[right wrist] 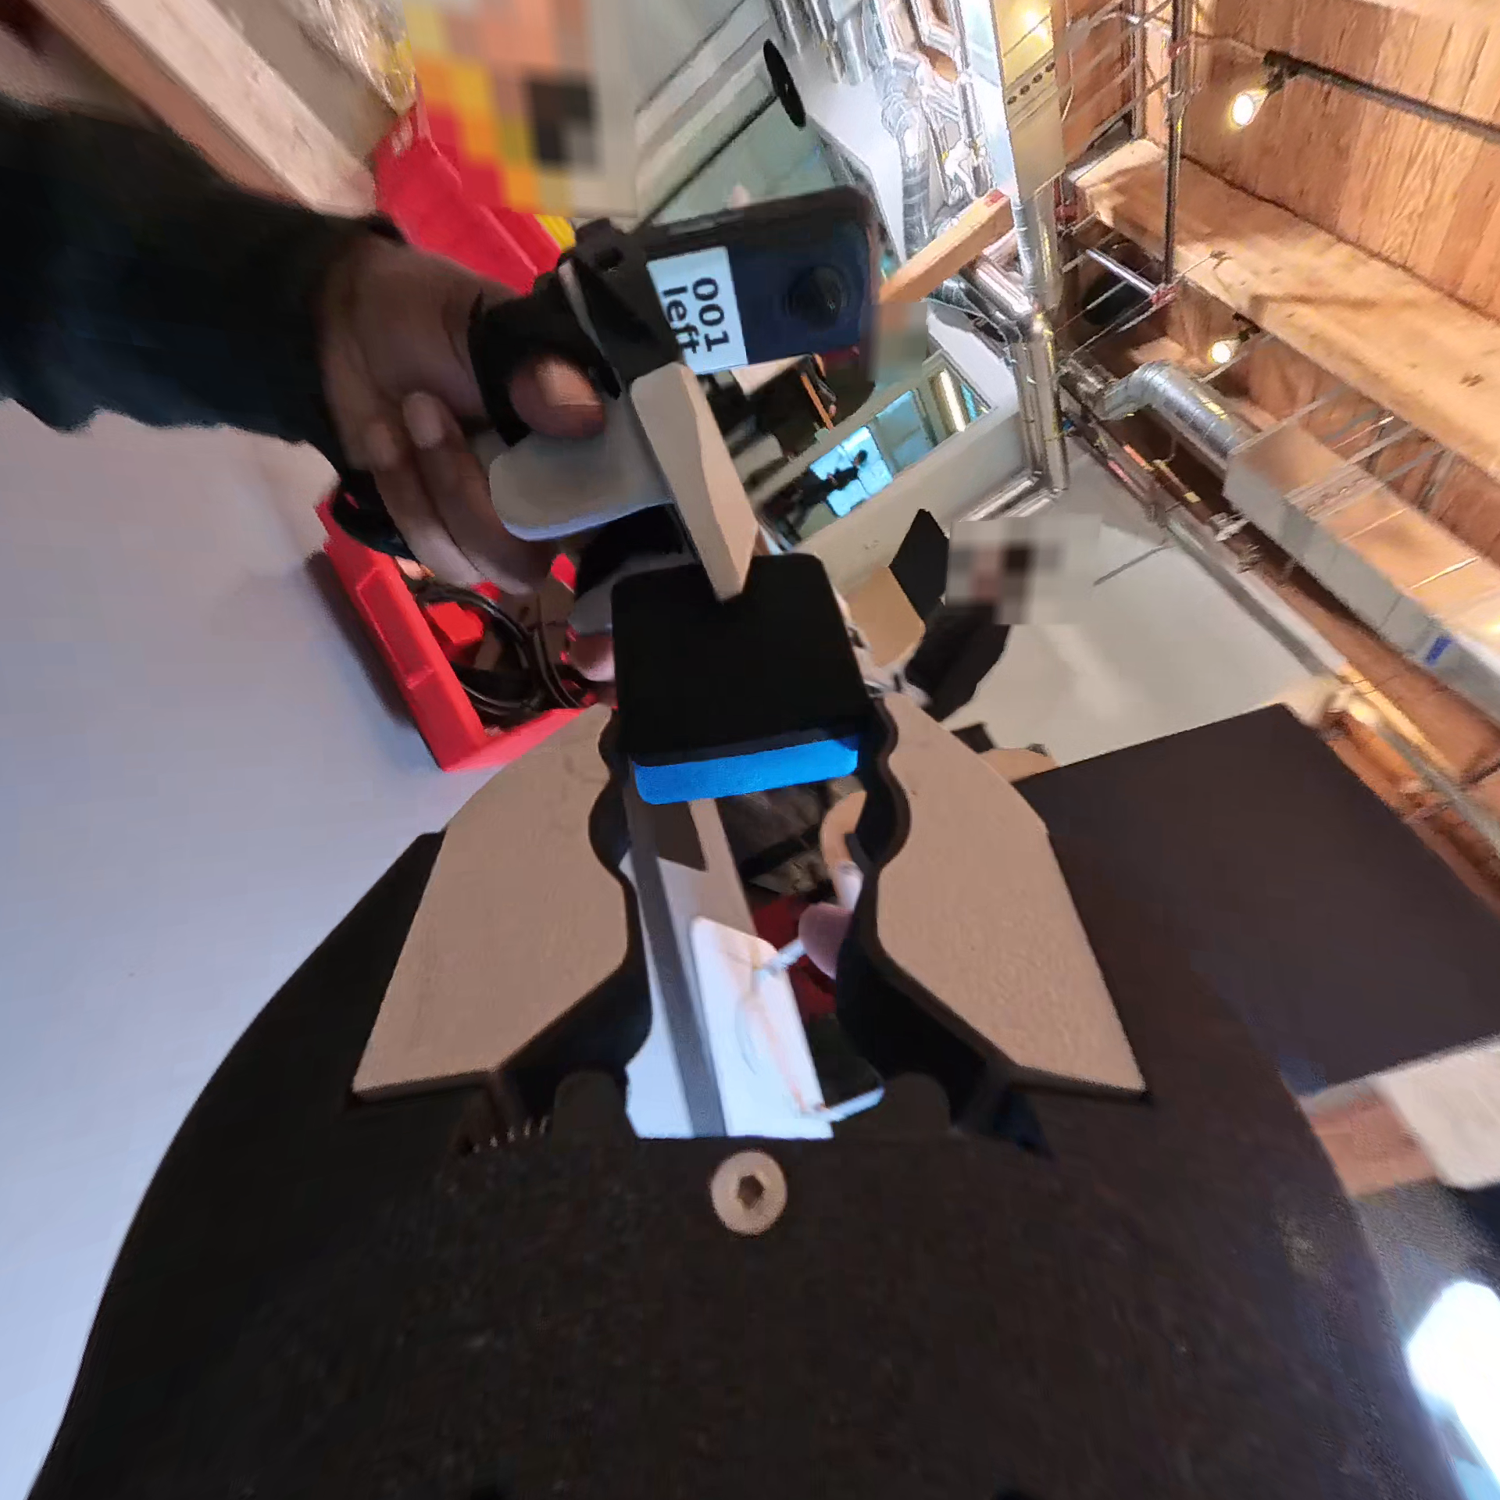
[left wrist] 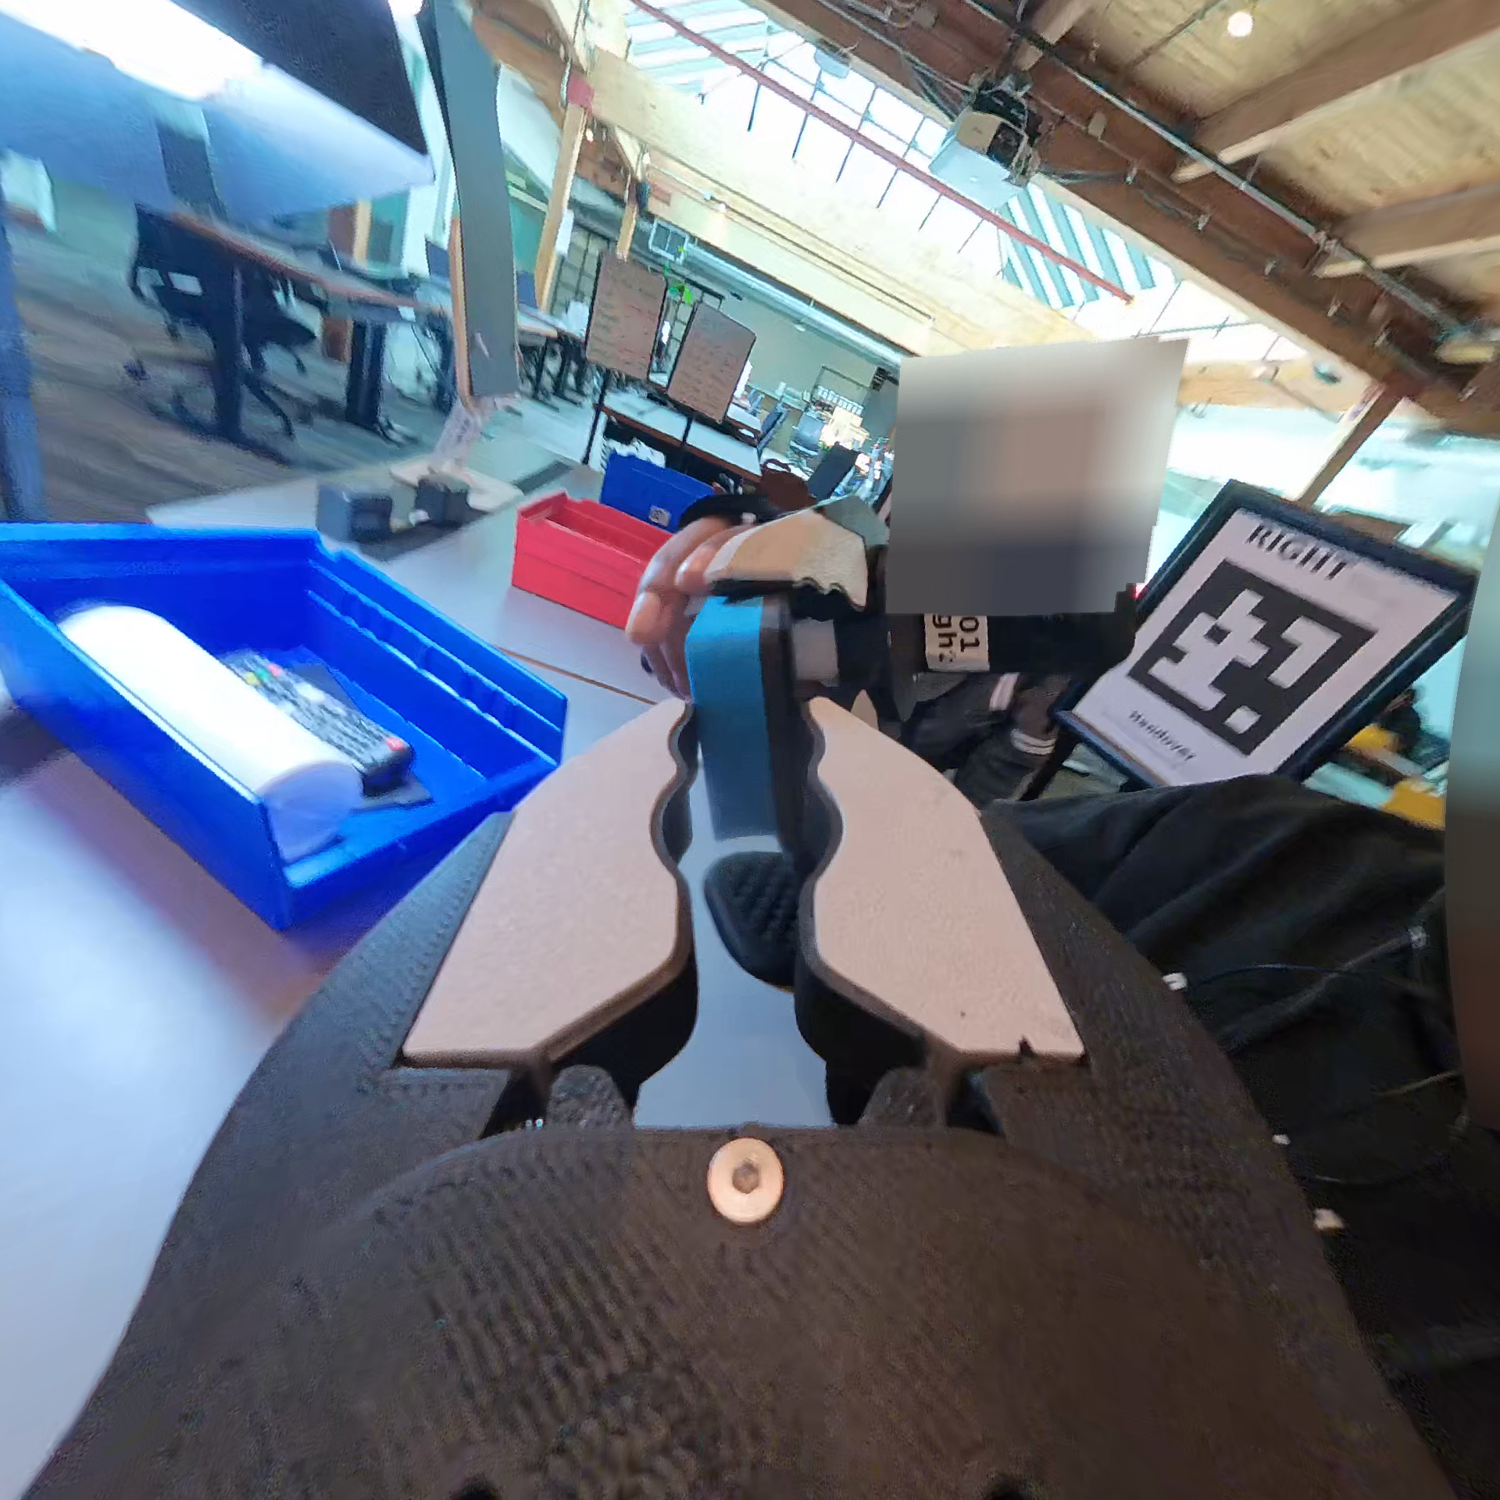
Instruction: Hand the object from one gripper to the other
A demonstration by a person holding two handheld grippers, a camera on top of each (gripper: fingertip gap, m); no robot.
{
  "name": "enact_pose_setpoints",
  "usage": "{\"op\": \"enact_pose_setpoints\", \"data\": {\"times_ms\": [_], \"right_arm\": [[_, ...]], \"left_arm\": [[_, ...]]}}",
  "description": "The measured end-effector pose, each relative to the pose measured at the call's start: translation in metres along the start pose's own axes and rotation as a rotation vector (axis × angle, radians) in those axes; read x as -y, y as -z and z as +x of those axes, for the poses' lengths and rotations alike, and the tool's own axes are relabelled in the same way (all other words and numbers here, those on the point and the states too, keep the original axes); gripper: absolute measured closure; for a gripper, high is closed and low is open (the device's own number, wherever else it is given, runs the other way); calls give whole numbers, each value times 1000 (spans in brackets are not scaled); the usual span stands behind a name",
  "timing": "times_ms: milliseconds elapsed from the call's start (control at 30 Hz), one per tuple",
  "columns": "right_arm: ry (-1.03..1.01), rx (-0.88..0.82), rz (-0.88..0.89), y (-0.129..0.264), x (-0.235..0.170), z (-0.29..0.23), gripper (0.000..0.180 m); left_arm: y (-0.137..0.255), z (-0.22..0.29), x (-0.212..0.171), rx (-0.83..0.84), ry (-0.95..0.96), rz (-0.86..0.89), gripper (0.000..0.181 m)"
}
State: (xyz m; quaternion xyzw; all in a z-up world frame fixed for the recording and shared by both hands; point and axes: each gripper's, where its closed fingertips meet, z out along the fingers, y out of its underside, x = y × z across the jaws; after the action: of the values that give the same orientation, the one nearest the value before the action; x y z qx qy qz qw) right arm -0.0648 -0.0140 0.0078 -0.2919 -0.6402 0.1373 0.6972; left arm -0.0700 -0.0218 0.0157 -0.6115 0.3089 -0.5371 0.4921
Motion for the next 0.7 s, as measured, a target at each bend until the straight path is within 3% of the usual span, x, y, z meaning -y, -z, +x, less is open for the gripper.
{"op": "enact_pose_setpoints", "data": {"times_ms": [100,233,533,700], "right_arm": [[-234,68,58,6,3,7,125],[-520,284,120,15,6,-4,124],[-951,551,162,17,5,-14,125],[-965,606,143,15,1,-24,125]], "left_arm": [[2,13,11,67,-289,44,132],[4,24,5,172,-617,-42,123],[-5,13,-19,273,-855,-220,117],[-10,9,-23,262,-780,-226,118]]}}
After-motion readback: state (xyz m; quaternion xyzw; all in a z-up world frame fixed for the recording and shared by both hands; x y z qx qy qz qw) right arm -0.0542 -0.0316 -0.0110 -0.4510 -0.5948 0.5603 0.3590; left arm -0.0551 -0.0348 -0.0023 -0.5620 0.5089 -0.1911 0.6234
